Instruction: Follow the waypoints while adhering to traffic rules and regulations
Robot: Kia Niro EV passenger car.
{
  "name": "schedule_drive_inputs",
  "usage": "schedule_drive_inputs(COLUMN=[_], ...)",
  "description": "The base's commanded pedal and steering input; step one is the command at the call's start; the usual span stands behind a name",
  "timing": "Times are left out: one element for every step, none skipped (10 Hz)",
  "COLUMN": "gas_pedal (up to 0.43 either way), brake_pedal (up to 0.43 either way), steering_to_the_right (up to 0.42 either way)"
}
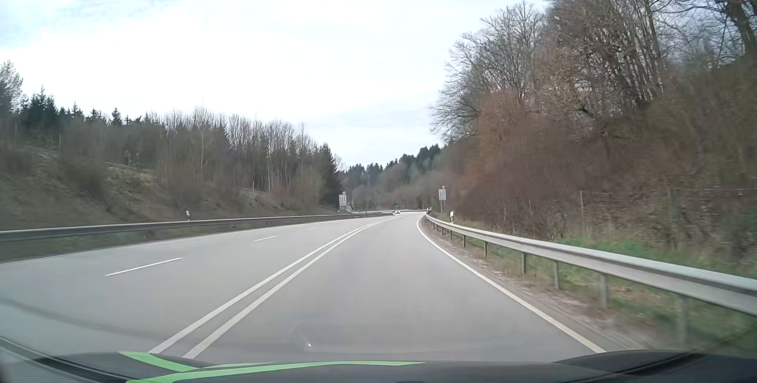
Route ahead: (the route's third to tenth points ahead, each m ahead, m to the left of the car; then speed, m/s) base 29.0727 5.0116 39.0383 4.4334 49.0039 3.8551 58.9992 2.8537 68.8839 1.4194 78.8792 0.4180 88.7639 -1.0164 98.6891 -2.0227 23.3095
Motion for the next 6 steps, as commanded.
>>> schedule_drive_inputs(gas_pedal=[0.189,0.189,0.189,0.189,0.189,0.189], brake_pedal=[0.0,0.0,0.0,0.0,0.0,0.0], steering_to_the_right=[0.013,0.012,0.012,0.011,0.011,0.011])
